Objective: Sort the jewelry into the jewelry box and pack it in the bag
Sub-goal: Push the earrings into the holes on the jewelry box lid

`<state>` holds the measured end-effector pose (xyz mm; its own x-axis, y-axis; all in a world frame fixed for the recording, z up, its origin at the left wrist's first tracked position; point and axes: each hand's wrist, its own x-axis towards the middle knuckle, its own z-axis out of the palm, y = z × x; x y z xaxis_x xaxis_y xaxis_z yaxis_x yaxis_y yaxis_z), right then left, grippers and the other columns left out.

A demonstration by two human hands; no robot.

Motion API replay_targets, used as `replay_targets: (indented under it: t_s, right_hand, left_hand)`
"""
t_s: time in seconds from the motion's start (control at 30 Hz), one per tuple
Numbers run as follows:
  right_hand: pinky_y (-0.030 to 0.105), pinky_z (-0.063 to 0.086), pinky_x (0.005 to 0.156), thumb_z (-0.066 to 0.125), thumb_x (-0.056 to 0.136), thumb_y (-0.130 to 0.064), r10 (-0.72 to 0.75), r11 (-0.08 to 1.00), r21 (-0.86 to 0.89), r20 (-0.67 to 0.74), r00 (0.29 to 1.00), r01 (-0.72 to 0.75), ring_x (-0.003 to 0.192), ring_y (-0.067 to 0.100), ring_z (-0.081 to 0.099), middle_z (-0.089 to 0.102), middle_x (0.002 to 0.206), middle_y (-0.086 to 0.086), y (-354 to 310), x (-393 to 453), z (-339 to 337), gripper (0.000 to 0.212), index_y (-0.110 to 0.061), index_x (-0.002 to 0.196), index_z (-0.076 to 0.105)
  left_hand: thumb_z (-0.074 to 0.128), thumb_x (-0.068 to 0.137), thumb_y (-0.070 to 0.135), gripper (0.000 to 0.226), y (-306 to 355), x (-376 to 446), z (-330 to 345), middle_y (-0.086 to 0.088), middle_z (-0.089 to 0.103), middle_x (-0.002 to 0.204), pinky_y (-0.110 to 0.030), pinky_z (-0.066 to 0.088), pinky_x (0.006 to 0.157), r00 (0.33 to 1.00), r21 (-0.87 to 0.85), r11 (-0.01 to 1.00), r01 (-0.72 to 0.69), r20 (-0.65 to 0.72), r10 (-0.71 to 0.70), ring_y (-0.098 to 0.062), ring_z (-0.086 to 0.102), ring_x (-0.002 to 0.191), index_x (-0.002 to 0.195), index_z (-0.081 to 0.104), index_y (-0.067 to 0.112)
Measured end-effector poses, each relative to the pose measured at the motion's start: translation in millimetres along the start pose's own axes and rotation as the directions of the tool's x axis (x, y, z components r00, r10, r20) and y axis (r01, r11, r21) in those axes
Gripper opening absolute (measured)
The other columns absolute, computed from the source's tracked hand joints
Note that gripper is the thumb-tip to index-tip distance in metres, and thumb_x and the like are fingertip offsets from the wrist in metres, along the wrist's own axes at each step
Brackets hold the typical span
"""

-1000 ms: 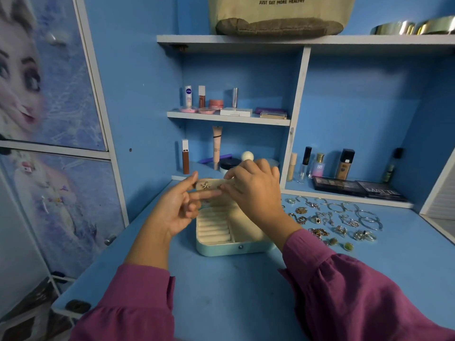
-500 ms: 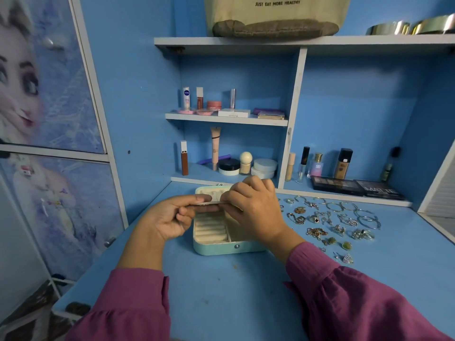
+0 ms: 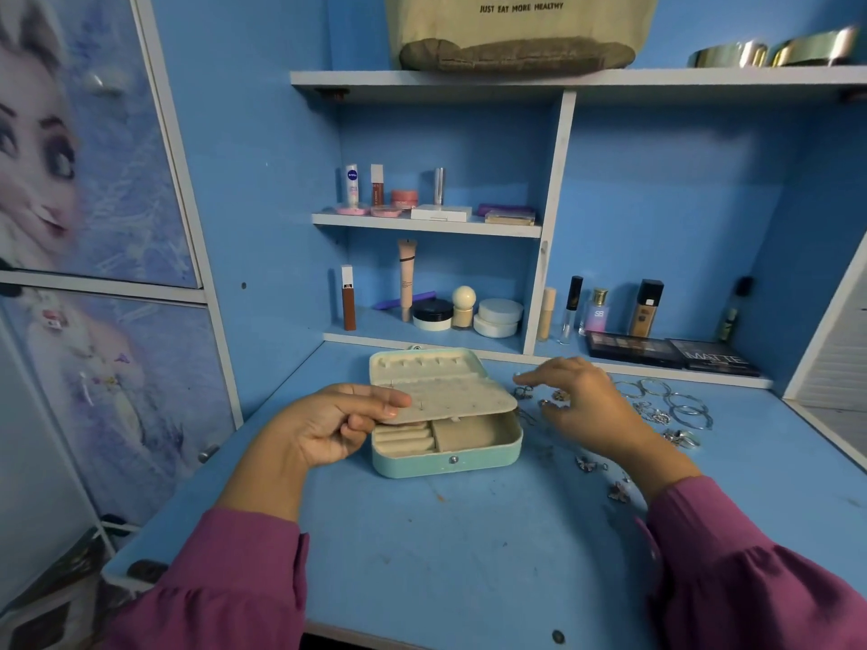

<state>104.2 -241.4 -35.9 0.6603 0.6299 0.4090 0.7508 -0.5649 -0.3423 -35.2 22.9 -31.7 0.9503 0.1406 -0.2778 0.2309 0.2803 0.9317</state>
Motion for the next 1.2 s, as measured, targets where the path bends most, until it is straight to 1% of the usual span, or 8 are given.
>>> replay_targets:
  t_s: [0.17, 0.27, 0.43, 0.57, 0.67, 0.77, 1.03, 1.2]
  right_hand:
    - [0.027, 0.045, 0.091, 0.064, 0.084, -0.013, 0.146, 0.988, -0.055, 0.109, 0.983, -0.141, 0.094, 0.008, 0.057, 0.069, 0.102, -0.011, 11.5, -4.0, -8.5, 0.023, -0.029, 0.096, 0.075]
    - [0.034, 0.044, 0.097, 0.069, 0.082, -0.023, 0.164, 0.986, -0.062, 0.190, 0.968, -0.155, 0.085, 0.003, 0.057, 0.061, 0.082, -0.027, 8.3, -5.2, -10.2, 0.013, -0.034, 0.086, 0.074]
    - [0.034, 0.041, 0.098, 0.072, 0.080, -0.033, 0.161, 0.986, -0.067, 0.210, 0.964, -0.150, 0.082, 0.001, 0.055, 0.061, 0.079, -0.025, 4.1, -4.5, -9.4, 0.003, -0.034, 0.080, 0.074]
    - [0.033, 0.039, 0.096, 0.070, 0.080, -0.036, 0.124, 0.990, -0.099, 0.241, 0.963, -0.103, 0.084, 0.003, 0.053, 0.060, 0.078, -0.023, 1.4, -4.5, -4.8, 0.004, -0.034, 0.079, 0.073]
    - [0.031, 0.036, 0.095, 0.067, 0.082, -0.036, 0.118, 0.985, -0.155, 0.250, 0.961, -0.081, 0.084, 0.005, 0.051, 0.063, 0.082, -0.018, -1.6, -4.0, -4.5, 0.008, -0.032, 0.082, 0.073]
    - [0.031, 0.032, 0.097, 0.065, 0.082, -0.037, 0.111, 0.976, -0.208, 0.242, 0.964, -0.061, 0.089, 0.007, 0.052, 0.066, 0.087, -0.016, -3.3, -4.7, -6.5, 0.007, -0.033, 0.080, 0.071]
    - [0.030, 0.029, 0.096, 0.065, 0.079, -0.030, 0.099, 0.970, -0.243, 0.267, 0.959, -0.033, 0.086, 0.007, 0.050, 0.064, 0.085, -0.014, -4.5, -6.7, -6.3, 0.006, -0.030, 0.073, 0.065]
    - [0.026, 0.047, 0.073, 0.059, 0.086, -0.021, 0.155, 0.988, 0.014, 0.071, 0.985, -0.156, 0.079, 0.011, 0.057, 0.063, 0.084, -0.009, -6.8, -3.9, -3.7, 0.010, -0.023, 0.077, 0.063]
  left_hand:
    - [0.068, 0.062, -0.004, 0.019, 0.6, -3.6, 2.6, 0.001, 0.065, 0.061, -0.006, 0.025, 0.031, 0.999, 0.054, 0.999, -0.001, 0.050, -0.001, -0.001, 0.033, 0.031, 0.075, 0.078, 0.006]
    - [0.063, 0.068, -0.007, 0.021, -1.3, -1.8, 1.4, 0.001, 0.063, 0.061, -0.007, 0.025, 0.031, 0.999, 0.058, 0.998, -0.001, 0.052, -0.003, -0.001, 0.033, 0.031, 0.076, 0.078, 0.006]
    - [0.069, 0.063, -0.006, 0.019, -1.1, 1.1, -3.1, 0.000, 0.061, 0.058, -0.007, 0.025, 0.031, 0.998, 0.053, 0.998, 0.015, 0.063, -0.018, -0.001, 0.034, 0.031, 0.076, 0.078, 0.005]
    - [0.096, 0.024, 0.008, 0.060, -1.3, 1.4, -6.1, -0.001, 0.063, 0.060, -0.008, 0.028, 0.030, 0.987, 0.030, 0.999, 0.016, 0.157, -0.021, -0.001, 0.036, 0.031, 0.081, 0.077, 0.003]
    - [0.082, 0.052, -0.001, 0.026, -0.2, 0.9, -3.4, -0.001, 0.062, 0.064, -0.007, 0.027, 0.030, 0.994, 0.053, 0.998, 0.016, 0.106, -0.022, -0.001, 0.035, 0.031, 0.078, 0.078, 0.005]
    - [0.063, 0.066, -0.008, 0.022, -0.5, 0.4, -2.0, 0.000, 0.063, 0.061, -0.007, 0.026, 0.030, 0.997, 0.056, 0.998, 0.011, 0.069, -0.015, -0.001, 0.034, 0.031, 0.075, 0.078, 0.006]
    - [0.069, 0.058, -0.003, 0.021, 0.1, -2.8, 1.1, 0.002, 0.063, 0.058, -0.007, 0.027, 0.030, 0.997, 0.076, 0.997, 0.009, 0.074, -0.015, -0.001, 0.034, 0.030, 0.074, 0.078, 0.007]
    - [0.080, 0.052, -0.001, 0.027, -0.2, 0.0, -3.0, 0.000, 0.066, 0.063, -0.007, 0.029, 0.030, 0.994, 0.041, 0.999, 0.016, 0.109, -0.021, -0.001, 0.036, 0.031, 0.079, 0.078, 0.005]
